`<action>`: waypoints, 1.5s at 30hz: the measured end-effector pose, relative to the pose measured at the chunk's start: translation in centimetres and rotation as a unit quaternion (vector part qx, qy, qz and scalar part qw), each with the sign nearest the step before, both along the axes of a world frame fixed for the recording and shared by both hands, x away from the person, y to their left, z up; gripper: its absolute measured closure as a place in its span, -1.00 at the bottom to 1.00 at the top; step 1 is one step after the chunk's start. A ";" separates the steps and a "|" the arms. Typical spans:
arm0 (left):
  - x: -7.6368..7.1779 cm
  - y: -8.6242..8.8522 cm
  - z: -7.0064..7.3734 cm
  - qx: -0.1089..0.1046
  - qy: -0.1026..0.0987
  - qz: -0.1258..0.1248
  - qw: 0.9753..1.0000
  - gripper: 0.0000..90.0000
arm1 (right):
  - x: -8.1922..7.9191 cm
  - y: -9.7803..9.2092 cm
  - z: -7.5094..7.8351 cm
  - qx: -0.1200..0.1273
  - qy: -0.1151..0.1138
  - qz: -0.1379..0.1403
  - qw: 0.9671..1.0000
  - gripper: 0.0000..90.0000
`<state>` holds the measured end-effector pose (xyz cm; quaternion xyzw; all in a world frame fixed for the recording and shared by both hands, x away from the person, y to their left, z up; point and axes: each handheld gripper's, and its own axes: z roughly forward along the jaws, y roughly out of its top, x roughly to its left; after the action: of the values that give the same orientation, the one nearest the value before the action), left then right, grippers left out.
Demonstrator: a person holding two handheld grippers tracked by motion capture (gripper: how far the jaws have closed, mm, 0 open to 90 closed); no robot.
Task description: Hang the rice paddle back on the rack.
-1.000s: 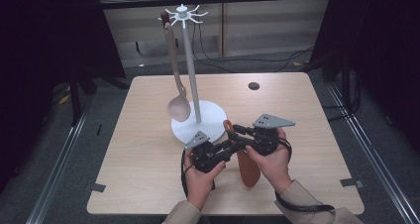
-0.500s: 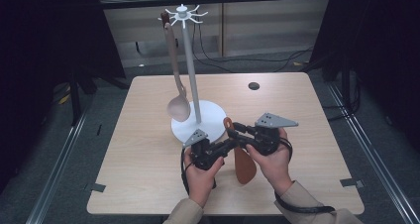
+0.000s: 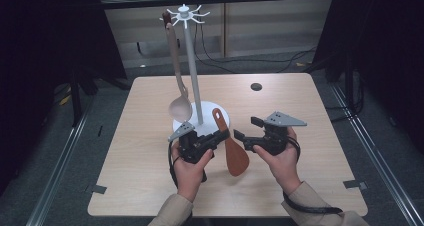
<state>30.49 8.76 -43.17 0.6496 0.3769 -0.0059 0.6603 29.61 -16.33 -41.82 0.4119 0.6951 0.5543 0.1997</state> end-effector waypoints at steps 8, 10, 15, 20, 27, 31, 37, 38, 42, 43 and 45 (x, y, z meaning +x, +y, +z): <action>0.4 1.0 1.6 -0.004 -0.020 -0.008 1.000 0.85 | 0.0 -1.3 -1.3 -0.024 0.018 -0.011 0.999 -0.75; 0.5 1.1 2.1 -0.011 -0.026 -0.008 1.000 0.85 | -0.1 -1.7 -1.5 -0.028 0.025 -0.014 0.999 -0.77; 0.9 1.2 3.5 -0.019 -0.047 -0.011 0.999 0.85 | -0.2 -2.5 -1.9 -0.030 0.028 -0.020 0.999 -0.81; 1.3 1.5 5.0 -0.025 -0.064 -0.013 0.998 0.85 | -0.2 -2.9 -2.3 -0.035 0.036 -0.019 0.999 -0.83; 2.1 2.0 6.7 -0.031 -0.085 -0.012 0.996 0.85 | -0.4 -3.4 -2.4 -0.036 0.032 -0.018 0.999 -0.84; 2.6 2.1 7.8 -0.039 -0.098 -0.007 0.994 0.85 | -0.3 -3.7 -2.6 -0.040 0.036 -0.017 0.998 -0.84; 3.3 2.2 9.4 -0.046 -0.118 -0.008 0.992 0.85 | -0.3 -3.9 -2.8 -0.047 0.042 -0.015 0.998 -0.84; 3.5 2.3 9.7 -0.050 -0.119 -0.007 0.992 0.85 | -0.3 -3.9 -2.8 -0.047 0.042 -0.015 0.998 -0.84; 4.1 2.5 10.9 -0.057 -0.126 0.000 0.990 0.85 | -0.3 -3.9 -2.8 -0.047 0.044 -0.014 0.998 -0.84; 4.3 2.5 11.2 -0.055 -0.130 0.001 0.990 0.85 | -0.3 -3.9 -2.8 -0.047 0.044 -0.013 0.998 -0.84; 4.7 2.7 11.9 -0.054 -0.134 0.001 0.989 0.85 | -0.3 -4.0 -2.8 -0.048 0.044 -0.013 0.998 -0.84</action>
<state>35.16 11.45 -31.28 0.6076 0.2844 0.0618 0.7390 29.30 -20.30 -44.64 0.4348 0.7236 0.4988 0.1961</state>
